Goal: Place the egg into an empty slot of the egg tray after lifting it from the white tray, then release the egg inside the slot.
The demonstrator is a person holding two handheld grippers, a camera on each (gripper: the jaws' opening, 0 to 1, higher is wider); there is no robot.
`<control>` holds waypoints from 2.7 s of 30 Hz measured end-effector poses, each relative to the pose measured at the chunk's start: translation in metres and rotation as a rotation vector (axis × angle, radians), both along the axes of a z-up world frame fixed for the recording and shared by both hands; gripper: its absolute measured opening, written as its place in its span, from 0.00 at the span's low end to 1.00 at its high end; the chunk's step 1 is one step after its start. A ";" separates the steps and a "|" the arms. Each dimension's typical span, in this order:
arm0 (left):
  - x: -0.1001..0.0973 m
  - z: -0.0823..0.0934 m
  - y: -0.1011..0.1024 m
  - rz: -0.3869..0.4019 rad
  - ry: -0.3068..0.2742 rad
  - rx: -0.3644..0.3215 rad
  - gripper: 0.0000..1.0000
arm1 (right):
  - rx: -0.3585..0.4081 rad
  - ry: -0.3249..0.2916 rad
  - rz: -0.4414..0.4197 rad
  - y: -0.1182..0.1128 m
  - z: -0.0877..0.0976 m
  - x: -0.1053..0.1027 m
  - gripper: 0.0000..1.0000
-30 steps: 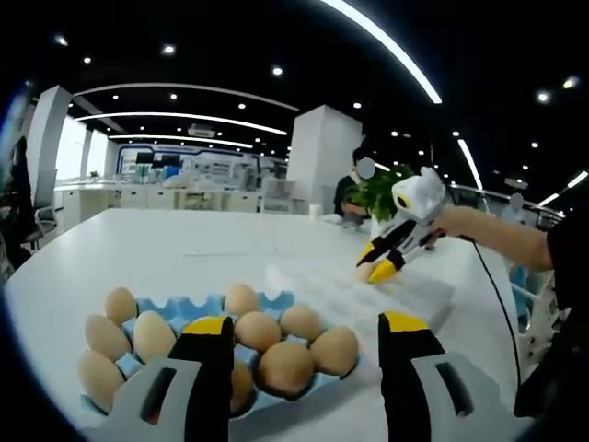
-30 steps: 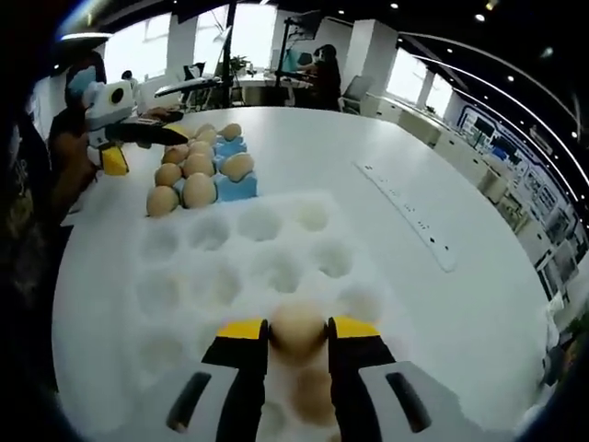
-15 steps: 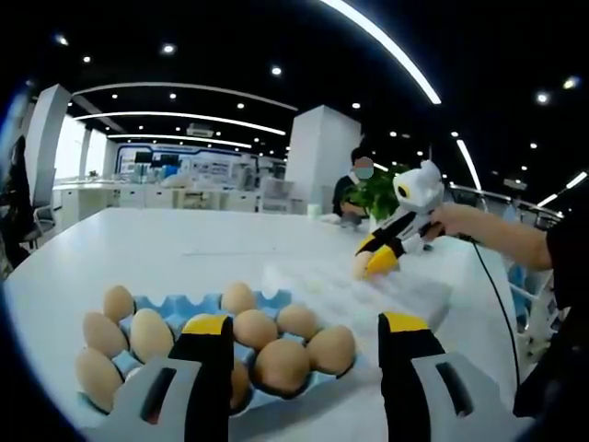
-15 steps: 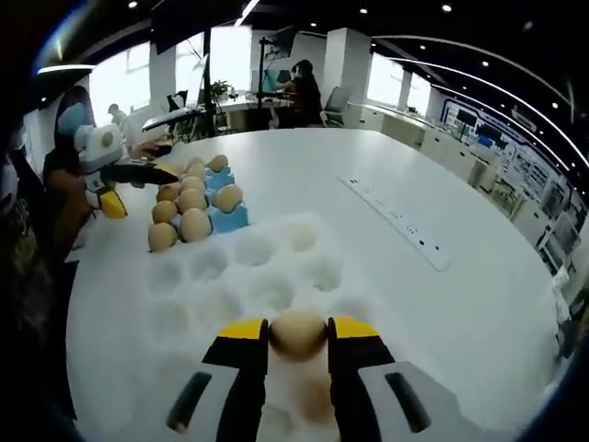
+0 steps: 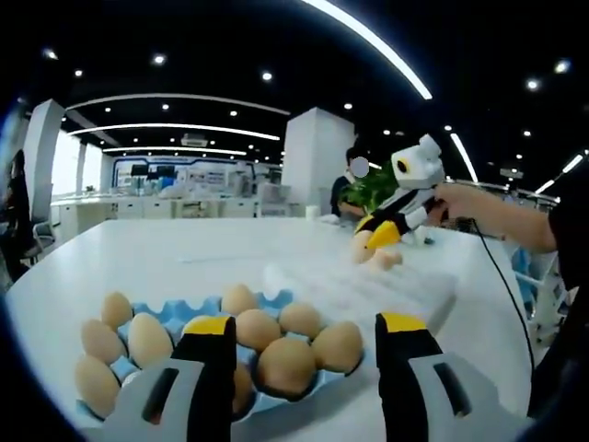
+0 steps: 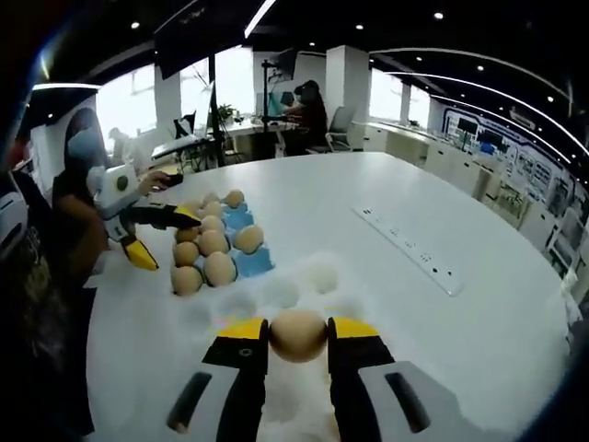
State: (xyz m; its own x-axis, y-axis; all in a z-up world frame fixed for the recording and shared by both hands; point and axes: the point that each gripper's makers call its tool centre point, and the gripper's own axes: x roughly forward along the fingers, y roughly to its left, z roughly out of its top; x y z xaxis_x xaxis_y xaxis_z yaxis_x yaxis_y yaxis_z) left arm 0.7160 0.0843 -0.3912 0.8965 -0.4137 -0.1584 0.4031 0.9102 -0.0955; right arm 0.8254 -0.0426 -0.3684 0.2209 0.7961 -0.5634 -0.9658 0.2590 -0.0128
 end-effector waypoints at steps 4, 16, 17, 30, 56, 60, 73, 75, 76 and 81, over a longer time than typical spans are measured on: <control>-0.001 -0.001 0.000 0.000 -0.018 0.033 0.62 | 0.016 0.003 0.017 0.013 0.005 -0.004 0.26; -0.007 -0.002 0.011 0.013 -0.052 0.084 0.63 | 0.039 0.009 0.062 0.043 0.011 -0.012 0.26; -0.008 -0.002 0.011 0.016 -0.057 0.087 0.62 | 0.041 0.008 0.068 0.046 0.013 -0.013 0.26; -0.018 -0.002 0.009 0.042 -0.048 0.067 0.66 | 0.055 -0.018 0.181 0.098 0.031 -0.028 0.26; -0.030 -0.001 0.050 0.112 -0.048 0.086 0.68 | 0.024 -0.009 0.347 0.198 0.018 -0.059 0.26; -0.033 -0.001 0.051 0.119 -0.046 0.086 0.68 | 0.015 -0.004 0.358 0.214 0.015 -0.059 0.26; -0.044 0.002 0.069 0.141 -0.053 0.062 0.68 | -0.056 0.042 0.386 0.253 -0.018 -0.039 0.26; -0.046 0.002 0.074 0.154 -0.053 0.079 0.68 | -0.090 0.070 0.382 0.254 -0.027 -0.039 0.26; -0.046 0.000 0.076 0.162 -0.050 0.088 0.68 | -0.090 0.061 0.385 0.256 -0.029 -0.040 0.26; -0.050 -0.004 0.084 0.172 -0.038 0.071 0.68 | -0.111 0.093 0.395 0.263 -0.036 -0.047 0.26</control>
